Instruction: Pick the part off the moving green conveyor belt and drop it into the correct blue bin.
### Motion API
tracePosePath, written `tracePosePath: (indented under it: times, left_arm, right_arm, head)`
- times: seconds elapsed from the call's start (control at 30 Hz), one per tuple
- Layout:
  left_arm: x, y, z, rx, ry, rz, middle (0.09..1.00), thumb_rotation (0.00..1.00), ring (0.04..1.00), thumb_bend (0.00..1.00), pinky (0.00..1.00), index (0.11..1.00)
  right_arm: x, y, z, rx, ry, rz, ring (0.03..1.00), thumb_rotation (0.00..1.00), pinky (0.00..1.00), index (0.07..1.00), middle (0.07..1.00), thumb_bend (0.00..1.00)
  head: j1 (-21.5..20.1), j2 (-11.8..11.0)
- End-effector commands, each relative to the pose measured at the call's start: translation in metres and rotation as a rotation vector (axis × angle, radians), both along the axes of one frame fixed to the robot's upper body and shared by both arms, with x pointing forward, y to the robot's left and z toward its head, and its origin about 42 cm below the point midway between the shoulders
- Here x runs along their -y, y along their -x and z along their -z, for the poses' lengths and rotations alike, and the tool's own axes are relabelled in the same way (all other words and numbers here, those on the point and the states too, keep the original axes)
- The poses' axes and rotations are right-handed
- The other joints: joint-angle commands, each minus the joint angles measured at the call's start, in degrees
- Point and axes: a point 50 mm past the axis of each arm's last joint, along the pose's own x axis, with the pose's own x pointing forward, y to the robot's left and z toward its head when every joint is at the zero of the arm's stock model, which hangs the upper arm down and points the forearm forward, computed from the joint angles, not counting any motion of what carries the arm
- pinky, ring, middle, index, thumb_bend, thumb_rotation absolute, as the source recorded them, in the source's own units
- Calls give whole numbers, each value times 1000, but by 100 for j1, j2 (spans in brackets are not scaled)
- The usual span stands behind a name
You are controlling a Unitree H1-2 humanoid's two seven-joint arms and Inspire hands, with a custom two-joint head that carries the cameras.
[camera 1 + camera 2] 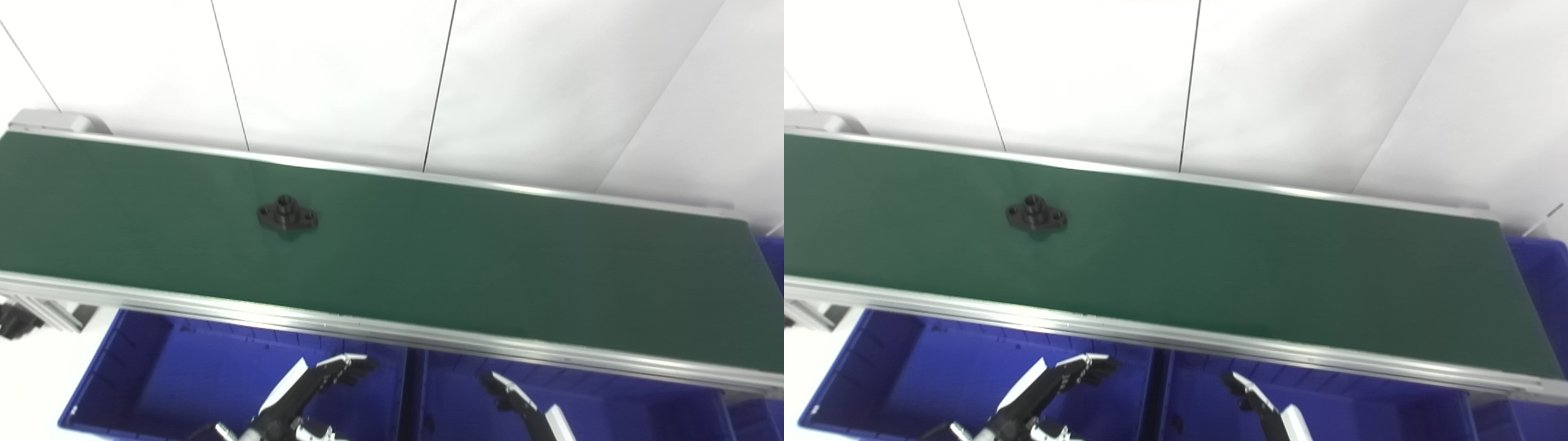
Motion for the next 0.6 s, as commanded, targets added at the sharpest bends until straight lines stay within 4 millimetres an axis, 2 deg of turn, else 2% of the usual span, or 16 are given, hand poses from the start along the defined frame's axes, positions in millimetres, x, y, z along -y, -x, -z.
tracePosePath:
  times: [0.0,0.13,0.3,0.47,0.57]
  left_arm:
    - [1,-8,-5,55,7,11,810,128,795,888,759,768]
    - [3,-11,-2,48,2,8,799,123,779,892,734,758]
    - [4,-12,0,55,-18,8,788,145,767,896,717,748]
    - [6,-15,4,56,-33,12,781,137,762,897,710,746]
    - [8,-17,5,53,-39,22,785,151,770,890,718,751]
  right_arm:
    - [0,-4,-8,92,-19,5,802,285,733,825,816,863]
    - [1,-3,-6,101,-19,28,783,295,702,812,804,860]
    - [2,-4,-3,111,-24,48,775,273,684,798,794,860]
    - [4,-6,-1,123,-27,62,768,261,679,791,787,854]
    - [6,-7,-2,136,-36,83,752,245,688,777,768,856]
  head:
    - [2,0]
    - [-76,-265]
    - [-56,-336]
    - [60,-507]
    - [145,-502]
